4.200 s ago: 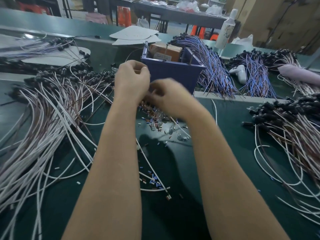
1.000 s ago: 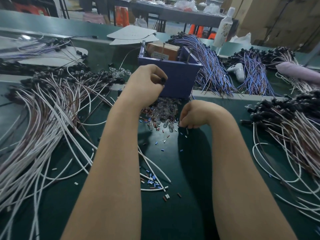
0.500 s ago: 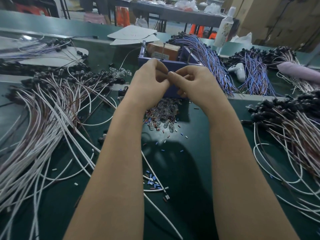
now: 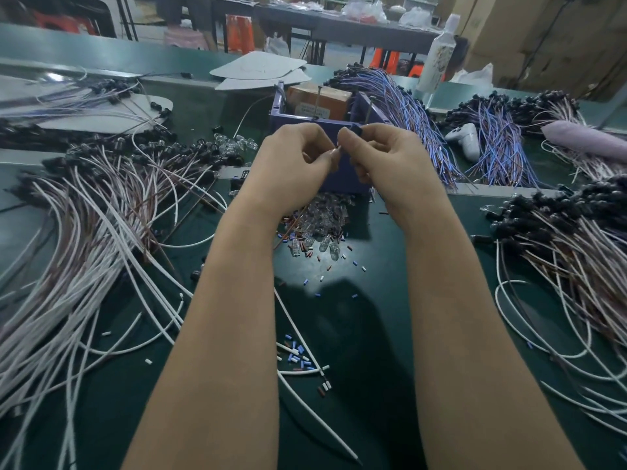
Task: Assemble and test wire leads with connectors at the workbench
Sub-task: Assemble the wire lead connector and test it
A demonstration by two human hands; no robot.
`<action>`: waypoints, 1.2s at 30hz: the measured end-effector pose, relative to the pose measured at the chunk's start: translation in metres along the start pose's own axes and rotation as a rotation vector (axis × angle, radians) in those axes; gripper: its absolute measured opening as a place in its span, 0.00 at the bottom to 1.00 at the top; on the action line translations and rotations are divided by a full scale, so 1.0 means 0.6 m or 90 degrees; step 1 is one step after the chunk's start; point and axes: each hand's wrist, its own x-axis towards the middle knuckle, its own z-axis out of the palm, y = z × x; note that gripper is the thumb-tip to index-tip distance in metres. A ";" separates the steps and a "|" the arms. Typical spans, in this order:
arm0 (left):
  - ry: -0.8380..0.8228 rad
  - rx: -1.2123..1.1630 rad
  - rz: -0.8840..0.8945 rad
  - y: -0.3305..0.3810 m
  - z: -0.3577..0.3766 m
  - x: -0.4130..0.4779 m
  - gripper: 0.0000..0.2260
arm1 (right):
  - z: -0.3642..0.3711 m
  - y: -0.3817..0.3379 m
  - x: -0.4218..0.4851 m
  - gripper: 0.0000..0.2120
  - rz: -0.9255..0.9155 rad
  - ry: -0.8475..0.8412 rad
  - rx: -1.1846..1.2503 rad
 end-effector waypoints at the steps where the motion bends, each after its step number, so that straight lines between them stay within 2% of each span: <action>1: -0.001 0.000 -0.002 0.000 -0.001 0.000 0.06 | 0.001 0.000 0.000 0.09 0.004 0.001 0.023; 7: 0.010 0.042 0.009 0.001 0.002 0.004 0.05 | 0.005 -0.005 -0.002 0.10 0.013 0.039 0.045; 10: 0.039 0.080 0.017 0.005 0.009 0.005 0.04 | 0.003 -0.010 -0.001 0.09 -0.012 0.063 -0.041; 14: 0.056 0.038 0.060 0.019 0.015 0.002 0.09 | -0.001 -0.016 0.001 0.08 -0.025 0.042 -0.129; 17: 0.101 0.008 0.060 0.022 0.017 0.003 0.07 | -0.004 -0.021 0.001 0.11 -0.027 0.027 -0.164; 22: 0.121 -0.080 0.026 0.007 0.017 0.002 0.04 | -0.013 -0.013 0.003 0.06 -0.011 0.025 -0.081; 26: 0.091 -0.133 0.006 0.003 0.022 0.001 0.08 | -0.008 -0.010 0.003 0.09 0.000 0.007 -0.012; 31: 0.082 -0.137 0.026 0.001 0.019 0.002 0.05 | -0.014 -0.013 0.004 0.10 -0.011 0.028 -0.025; 36: 0.096 -0.180 0.015 0.000 0.019 0.000 0.07 | -0.025 -0.023 0.001 0.08 -0.058 0.040 -0.037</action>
